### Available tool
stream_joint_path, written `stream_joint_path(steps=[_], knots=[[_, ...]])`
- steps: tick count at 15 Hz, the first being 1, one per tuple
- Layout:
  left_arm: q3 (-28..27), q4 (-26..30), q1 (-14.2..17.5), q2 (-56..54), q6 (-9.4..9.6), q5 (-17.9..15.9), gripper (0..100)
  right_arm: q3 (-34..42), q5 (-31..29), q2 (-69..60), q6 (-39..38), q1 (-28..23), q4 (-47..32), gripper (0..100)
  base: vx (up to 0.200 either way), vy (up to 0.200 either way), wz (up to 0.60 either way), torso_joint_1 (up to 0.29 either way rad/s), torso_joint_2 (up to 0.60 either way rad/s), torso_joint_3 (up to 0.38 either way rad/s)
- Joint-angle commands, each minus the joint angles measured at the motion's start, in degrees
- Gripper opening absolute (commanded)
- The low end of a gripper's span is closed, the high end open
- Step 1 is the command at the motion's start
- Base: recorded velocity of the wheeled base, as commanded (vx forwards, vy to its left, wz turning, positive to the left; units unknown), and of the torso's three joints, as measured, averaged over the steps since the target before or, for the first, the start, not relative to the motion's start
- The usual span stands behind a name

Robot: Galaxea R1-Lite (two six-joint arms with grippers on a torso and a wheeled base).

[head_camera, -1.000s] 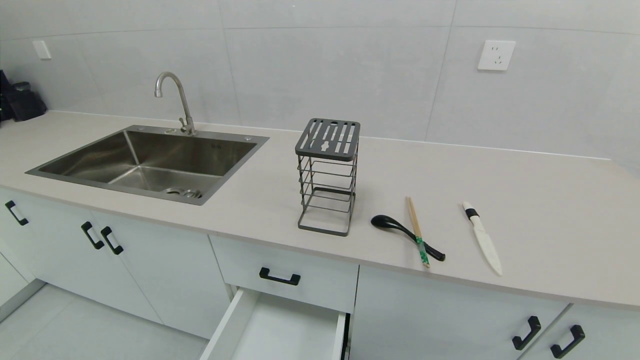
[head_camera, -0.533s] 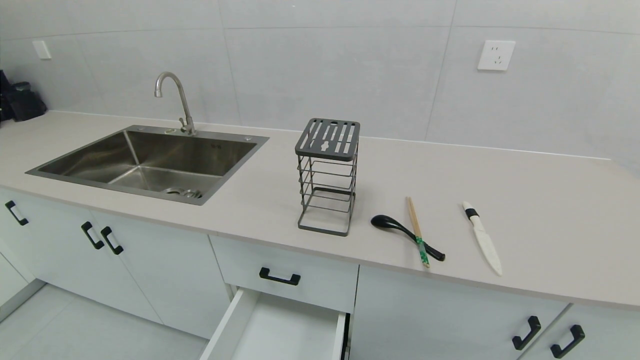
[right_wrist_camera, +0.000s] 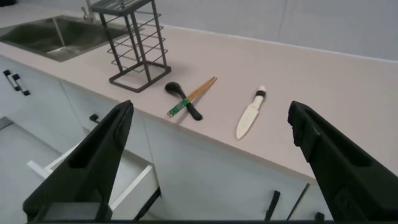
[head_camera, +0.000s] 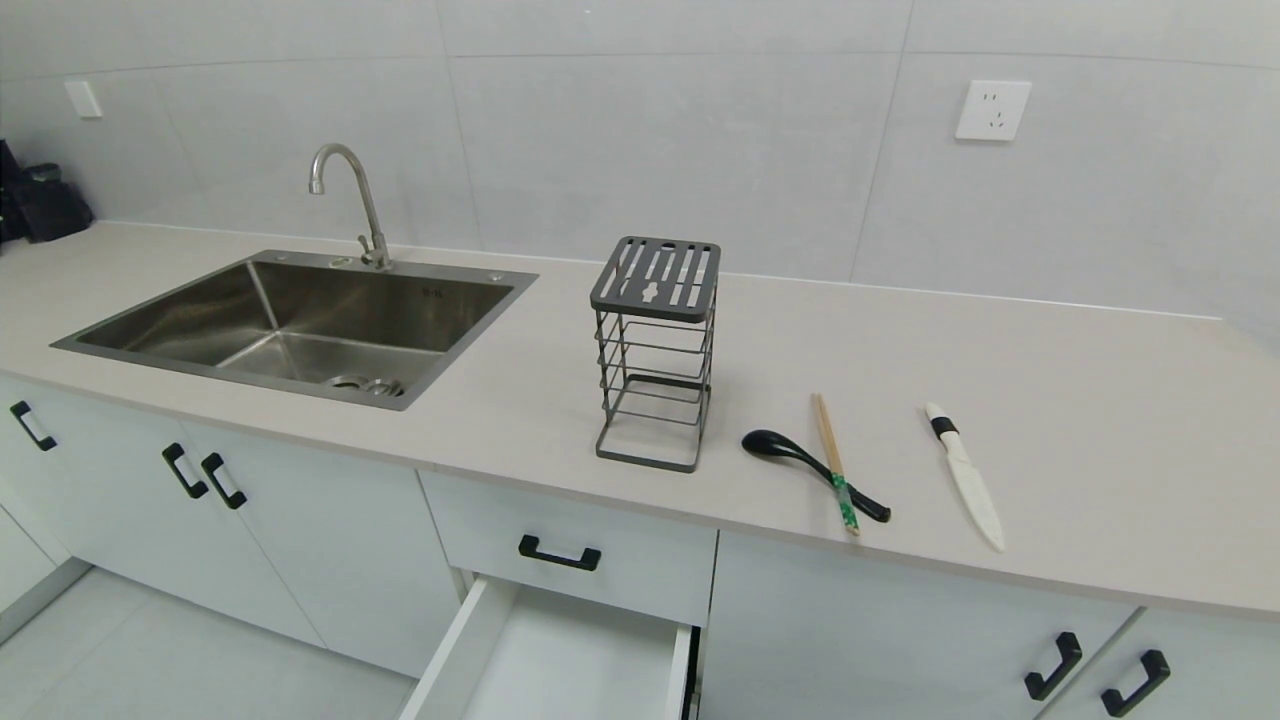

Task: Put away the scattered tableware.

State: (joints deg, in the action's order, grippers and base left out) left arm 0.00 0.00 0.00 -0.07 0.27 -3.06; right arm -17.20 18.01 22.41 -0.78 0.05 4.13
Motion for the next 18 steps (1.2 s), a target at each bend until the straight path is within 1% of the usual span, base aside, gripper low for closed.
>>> stream_joint_path(steps=[1, 2, 3, 4, 5, 7, 8, 10, 13, 15, 16, 18], knots=[[0.0, 0.0, 0.0, 0.1, 0.00, 0.0, 100, -2.9, 0.9, 9.3, 0.0, 0.0, 0.3, 100, 0.000, 0.000, 0.00, 0.000, 0.00, 0.000], [0.0, 0.0, 0.0, 0.1, 0.00, 0.0, 100, -5.9, 1.0, 13.0, 0.0, 0.3, 0.3, 100, 0.000, 0.000, 0.00, 0.000, 0.00, 0.000], [0.0, 0.0, 0.0, 0.1, 0.00, 0.0, 100, -7.9, 1.0, 15.7, 0.0, 2.4, 0.0, 100, 0.000, 0.000, 0.00, 0.000, 0.00, 0.000], [0.0, 0.0, 0.0, 0.1, 0.00, 0.0, 100, -8.4, 0.6, 17.1, 0.0, 4.3, -0.1, 100, 0.000, 0.000, 0.00, 0.000, 0.00, 0.000], [0.0, 0.0, 0.0, 0.1, 0.00, 0.0, 100, -8.2, -0.2, 19.9, 0.2, 8.0, -0.9, 100, 0.000, 0.000, 0.00, 0.000, 0.00, 0.000], [0.0, 0.0, 0.0, 0.1, 0.00, 0.0, 100, -8.6, -0.8, 24.1, 0.4, 9.4, -3.3, 100, 0.000, 0.000, 0.00, 0.000, 0.00, 0.000], [0.0, 0.0, 0.0, 0.1, 0.08, 0.0, 100, -8.6, -0.9, 26.7, 0.6, 11.4, -4.3, 100, 0.000, 0.000, 0.00, 0.000, 0.00, 0.000], [0.0, 0.0, 0.0, 0.1, 0.08, 0.0, 100, -9.0, -2.4, 32.7, 0.6, 15.0, -4.4, 100, 0.000, 0.000, 0.00, 0.000, 0.00, 0.000], [0.0, 0.0, 0.0, 0.1, 0.00, 0.0, 100, -10.4, -3.9, 41.8, -0.5, 17.1, -4.5, 100, 0.000, 0.000, 0.00, 0.000, 0.00, 0.000], [0.0, 0.0, 0.0, 0.1, 0.00, 0.0, 100, -12.2, -5.3, 46.1, -3.6, 20.2, -4.5, 100, 0.000, 0.000, 0.00, 0.000, 0.00, 0.000], [0.0, 0.0, 0.0, 0.1, 0.08, 0.0, 100, -14.2, -7.8, 48.2, -7.5, 23.4, -4.4, 100, 0.000, 0.000, 0.00, 0.000, 0.00, 0.000], [0.0, 0.0, 0.0, 0.1, 0.08, 0.0, 100, -17.6, -10.4, 51.6, -13.1, 26.8, -4.6, 100, 0.000, 0.000, 0.00, 0.000, 0.00, 0.000]])
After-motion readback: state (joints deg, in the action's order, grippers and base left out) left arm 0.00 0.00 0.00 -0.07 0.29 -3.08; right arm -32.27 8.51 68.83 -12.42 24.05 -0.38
